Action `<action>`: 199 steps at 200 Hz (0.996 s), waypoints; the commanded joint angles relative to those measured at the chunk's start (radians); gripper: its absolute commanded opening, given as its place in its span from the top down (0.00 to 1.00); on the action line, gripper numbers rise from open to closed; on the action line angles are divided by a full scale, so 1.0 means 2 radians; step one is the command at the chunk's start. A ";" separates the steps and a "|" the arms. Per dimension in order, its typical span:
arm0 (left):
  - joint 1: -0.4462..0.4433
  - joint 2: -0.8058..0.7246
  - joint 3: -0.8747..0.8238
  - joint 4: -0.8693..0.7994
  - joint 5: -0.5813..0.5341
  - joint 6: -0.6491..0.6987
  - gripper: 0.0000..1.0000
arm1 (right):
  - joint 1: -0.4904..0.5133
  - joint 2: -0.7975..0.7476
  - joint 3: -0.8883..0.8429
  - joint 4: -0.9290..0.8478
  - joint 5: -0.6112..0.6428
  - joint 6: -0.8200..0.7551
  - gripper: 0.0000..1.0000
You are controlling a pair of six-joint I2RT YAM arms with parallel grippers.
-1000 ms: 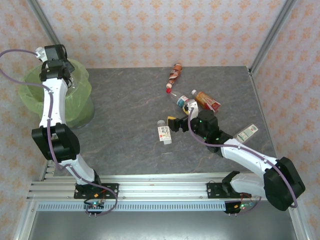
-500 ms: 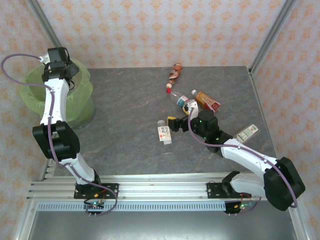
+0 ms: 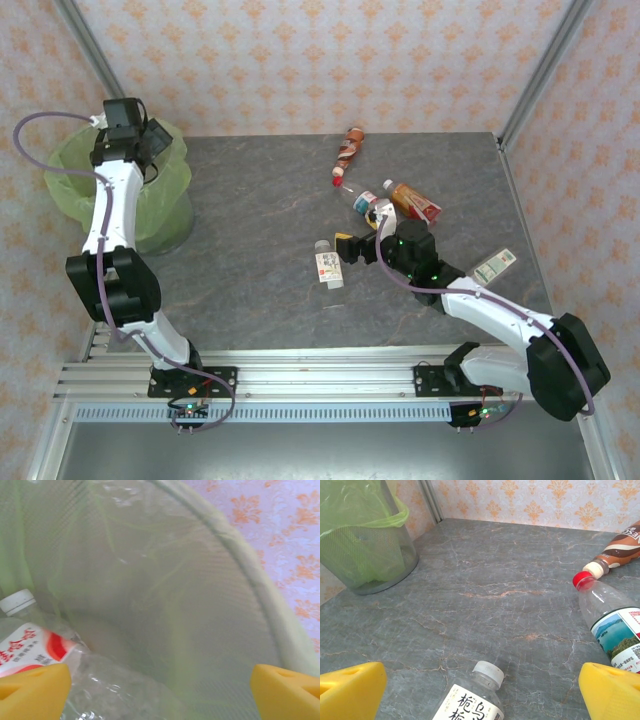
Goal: Put the plastic bottles in the bin
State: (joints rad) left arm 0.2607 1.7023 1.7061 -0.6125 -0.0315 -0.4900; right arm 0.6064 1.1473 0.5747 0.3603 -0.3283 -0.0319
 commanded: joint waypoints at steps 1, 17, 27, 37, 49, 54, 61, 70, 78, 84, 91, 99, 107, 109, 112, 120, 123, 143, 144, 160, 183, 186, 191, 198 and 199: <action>-0.005 -0.029 -0.005 0.007 -0.016 -0.003 0.05 | 0.002 0.000 -0.007 0.012 0.006 -0.006 0.01; -0.005 -0.037 -0.011 0.014 -0.022 -0.005 0.05 | 0.002 -0.001 -0.009 0.012 0.008 -0.006 0.01; -0.005 -0.041 -0.013 0.015 -0.022 -0.005 0.04 | 0.002 -0.001 -0.010 0.012 0.010 -0.006 0.01; -0.006 -0.043 -0.013 0.015 -0.022 -0.005 0.03 | 0.002 -0.001 -0.010 0.012 0.011 -0.005 0.01; -0.007 -0.045 -0.012 0.013 -0.022 -0.005 0.03 | 0.002 -0.001 -0.010 0.011 0.013 -0.003 0.01; -0.008 -0.047 -0.011 0.011 -0.024 -0.006 0.02 | 0.002 0.000 -0.010 0.012 0.015 -0.003 0.01; -0.009 -0.049 -0.011 0.010 -0.026 -0.007 0.00 | 0.002 0.000 -0.010 0.012 0.017 -0.001 0.01; -0.012 -0.052 -0.011 0.009 -0.028 -0.007 0.00 | 0.002 0.000 -0.010 0.012 0.022 0.001 0.01; -0.014 -0.057 -0.012 0.012 -0.029 -0.005 0.00 | 0.002 0.001 -0.010 0.011 0.027 0.005 0.01; -0.016 -0.060 -0.014 0.015 -0.029 -0.003 0.00 | 0.002 0.002 -0.008 0.011 0.033 0.009 0.01; -0.018 -0.063 -0.013 0.016 -0.029 -0.001 0.00 | 0.002 0.003 -0.009 0.010 0.041 0.015 0.01; -0.022 -0.065 -0.010 0.016 -0.028 0.000 0.00 | 0.002 0.003 -0.009 0.008 0.053 0.025 0.01; -0.027 -0.067 -0.007 0.014 -0.031 0.001 0.00 | 0.002 0.002 -0.009 0.001 0.063 0.035 0.01; -0.028 -0.068 -0.007 0.013 -0.033 0.002 0.00 | 0.002 0.002 -0.009 -0.001 0.064 0.037 0.01; -0.030 -0.069 -0.006 0.012 -0.036 0.002 0.00 | 0.002 0.001 -0.009 -0.004 0.067 0.039 0.01; -0.038 -0.074 -0.006 0.013 -0.045 0.005 0.00 | 0.002 -0.002 -0.010 -0.014 0.074 0.046 0.01; -0.040 -0.076 -0.007 0.014 -0.049 0.007 0.00 | 0.002 -0.003 -0.010 -0.019 0.077 0.050 0.01; -0.059 -0.090 -0.017 0.026 -0.062 0.014 0.00 | 0.002 -0.015 -0.010 -0.054 0.106 0.073 0.01; -0.059 -0.090 -0.017 0.026 -0.063 0.014 0.00 | 0.002 -0.015 -0.010 -0.056 0.107 0.074 0.01; -0.076 -0.099 -0.022 0.030 -0.072 0.018 0.00 | 0.002 -0.028 -0.014 -0.077 0.123 0.087 0.01; -0.106 -0.110 -0.025 0.029 -0.083 0.029 0.00 | 0.003 -0.047 -0.020 -0.103 0.132 0.096 0.01; -0.111 -0.111 -0.025 0.028 -0.084 0.030 0.00 | 0.002 -0.050 -0.020 -0.105 0.132 0.096 0.01; -0.119 -0.114 -0.025 0.028 -0.086 0.032 0.00 | 0.003 -0.053 -0.021 -0.109 0.132 0.097 0.01; -0.131 -0.117 -0.027 0.028 -0.090 0.035 0.00 | 0.002 -0.057 -0.023 -0.113 0.136 0.100 0.01; -0.133 -0.118 -0.028 0.028 -0.091 0.035 0.00 | 0.002 -0.058 -0.023 -0.113 0.136 0.100 0.01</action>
State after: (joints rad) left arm 0.0586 1.5055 1.6676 -0.5743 -0.1520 -0.4580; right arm 0.6064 1.0752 0.5442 0.1993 -0.1108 0.1268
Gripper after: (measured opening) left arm 0.999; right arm 0.992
